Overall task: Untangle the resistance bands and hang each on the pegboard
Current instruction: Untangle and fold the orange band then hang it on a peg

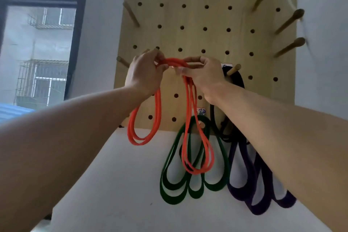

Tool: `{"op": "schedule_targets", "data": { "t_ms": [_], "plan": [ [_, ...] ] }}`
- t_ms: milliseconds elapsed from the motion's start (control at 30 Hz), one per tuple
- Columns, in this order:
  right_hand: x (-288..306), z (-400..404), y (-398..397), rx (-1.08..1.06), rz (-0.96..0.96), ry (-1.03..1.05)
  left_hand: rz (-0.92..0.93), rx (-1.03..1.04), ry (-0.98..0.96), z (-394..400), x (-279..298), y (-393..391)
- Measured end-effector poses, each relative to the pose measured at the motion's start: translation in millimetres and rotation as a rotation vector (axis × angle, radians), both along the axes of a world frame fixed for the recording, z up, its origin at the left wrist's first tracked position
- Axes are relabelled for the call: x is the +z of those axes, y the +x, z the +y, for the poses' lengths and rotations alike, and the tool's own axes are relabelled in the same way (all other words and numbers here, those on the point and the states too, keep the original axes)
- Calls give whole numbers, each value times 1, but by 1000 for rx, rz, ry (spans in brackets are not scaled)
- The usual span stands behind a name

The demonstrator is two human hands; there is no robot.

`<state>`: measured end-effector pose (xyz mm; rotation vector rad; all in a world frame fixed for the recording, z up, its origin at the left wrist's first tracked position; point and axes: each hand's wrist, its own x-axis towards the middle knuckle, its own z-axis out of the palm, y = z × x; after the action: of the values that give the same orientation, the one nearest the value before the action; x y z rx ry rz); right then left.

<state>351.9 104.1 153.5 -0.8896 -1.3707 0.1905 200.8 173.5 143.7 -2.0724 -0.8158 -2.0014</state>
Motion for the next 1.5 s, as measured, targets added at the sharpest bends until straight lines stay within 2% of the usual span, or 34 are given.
{"op": "schedule_targets", "data": {
  "t_ms": [200,267,433,667,767,867,967,1067,1167,1233,1367,1500],
  "plan": [
    [28,21,-1,23,138,122,-178,-38,85,15,20,16],
    [33,27,1,-3,129,109,-164,-24,80,21,20,17],
    [25,57,12,-80,165,19,-91,2,-113,43,9,31],
    [9,81,13,99,373,33,-144,-55,-241,59,3,46],
    [9,93,11,59,444,34,-141,-46,-288,60,8,48],
    [15,102,8,-175,366,45,-137,-9,-294,61,11,51],
    [16,101,9,-275,264,38,-142,-63,-289,64,4,52],
    [6,96,19,-367,66,2,-147,-105,-245,67,-6,47],
    [-8,83,30,-593,-153,-18,-144,-89,-200,65,-17,45],
    [-13,77,35,-699,-231,-16,-129,-67,-180,63,-24,44],
    [-17,80,32,-594,-240,-87,-69,16,-179,63,-33,42],
    [-19,92,20,-565,-162,-88,13,146,-136,64,-38,36]
  ]
}}
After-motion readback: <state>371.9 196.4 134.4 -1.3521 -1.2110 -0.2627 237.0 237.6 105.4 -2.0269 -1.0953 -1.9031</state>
